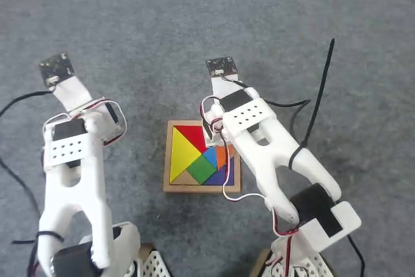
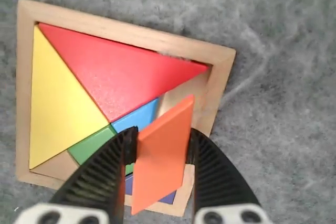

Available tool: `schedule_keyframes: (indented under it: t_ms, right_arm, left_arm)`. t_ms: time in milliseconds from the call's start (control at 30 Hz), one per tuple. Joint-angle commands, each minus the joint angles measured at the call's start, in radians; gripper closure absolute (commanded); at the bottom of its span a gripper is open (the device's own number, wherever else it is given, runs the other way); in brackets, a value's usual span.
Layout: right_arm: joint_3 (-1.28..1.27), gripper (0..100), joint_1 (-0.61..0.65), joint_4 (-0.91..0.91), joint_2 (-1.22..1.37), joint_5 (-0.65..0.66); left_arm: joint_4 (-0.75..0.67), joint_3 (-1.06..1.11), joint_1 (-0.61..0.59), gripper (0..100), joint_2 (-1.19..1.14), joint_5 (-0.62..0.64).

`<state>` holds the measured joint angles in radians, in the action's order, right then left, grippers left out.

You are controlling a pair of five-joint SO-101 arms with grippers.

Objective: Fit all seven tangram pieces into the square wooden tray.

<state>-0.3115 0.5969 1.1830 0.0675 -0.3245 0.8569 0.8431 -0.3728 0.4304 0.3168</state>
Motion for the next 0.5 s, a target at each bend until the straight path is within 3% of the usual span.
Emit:
schedule_keyframes:
  t_ms: [0, 467]
  right_arm:
    - [0.008, 99.1, 0.002, -0.012, -0.007, -0.009]
    - [-0.021, 99.1, -0.01, -0.031, -0.008, -0.009]
  left_arm:
    - [-0.02, -0.005, 0.002, 97, 0.031, -0.009]
    - [-0.02, -0.005, 0.002, 97, 0.031, -0.009]
